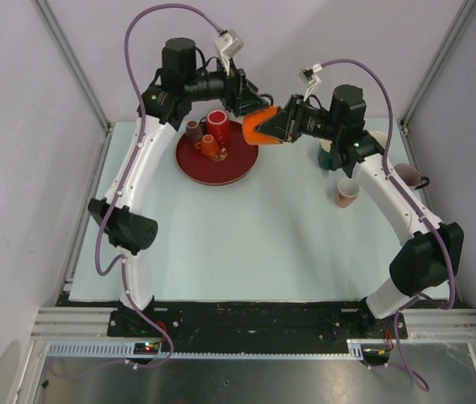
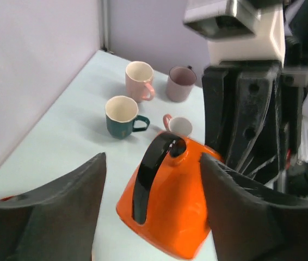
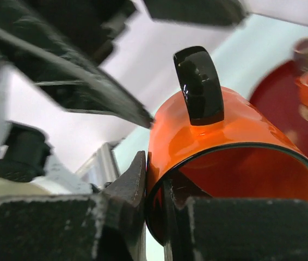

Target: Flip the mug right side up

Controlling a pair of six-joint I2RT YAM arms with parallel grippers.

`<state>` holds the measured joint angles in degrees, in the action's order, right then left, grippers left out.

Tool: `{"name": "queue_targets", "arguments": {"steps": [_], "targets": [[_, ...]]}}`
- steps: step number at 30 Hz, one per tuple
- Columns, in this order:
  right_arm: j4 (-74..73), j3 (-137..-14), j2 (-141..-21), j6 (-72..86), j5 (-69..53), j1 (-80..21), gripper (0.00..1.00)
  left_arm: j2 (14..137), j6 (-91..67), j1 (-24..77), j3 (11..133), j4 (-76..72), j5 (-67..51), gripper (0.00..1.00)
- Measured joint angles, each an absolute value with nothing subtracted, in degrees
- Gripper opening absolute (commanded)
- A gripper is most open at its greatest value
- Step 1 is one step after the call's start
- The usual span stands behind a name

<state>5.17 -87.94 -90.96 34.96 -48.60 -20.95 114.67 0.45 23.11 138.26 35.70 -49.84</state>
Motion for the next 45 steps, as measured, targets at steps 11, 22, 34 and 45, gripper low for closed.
{"name": "queue_targets", "arguments": {"steps": [11, 22, 34, 45], "targets": [[-34.5, -100.7, -103.0, 7.6, -19.2, -20.1, 0.0, 114.3, 5.7, 19.6, 131.3, 33.5, -25.3, 1.0], [-44.2, -130.1, -122.6, -3.6, -1.9, -11.7, 0.0, 111.8, 14.9, 17.9, 117.2, 33.9, -8.6, 1.0], [-33.2, -136.4, -136.0, -6.8, 2.5, 0.0, 0.0, 108.7, 17.5, 17.6, 108.7, 33.9, -4.6, 1.0], [-31.6, -137.7, -144.6, -7.9, -1.2, -0.6, 0.0, 108.4, 18.3, 16.7, 107.1, 34.0, -4.0, 1.0]]}}
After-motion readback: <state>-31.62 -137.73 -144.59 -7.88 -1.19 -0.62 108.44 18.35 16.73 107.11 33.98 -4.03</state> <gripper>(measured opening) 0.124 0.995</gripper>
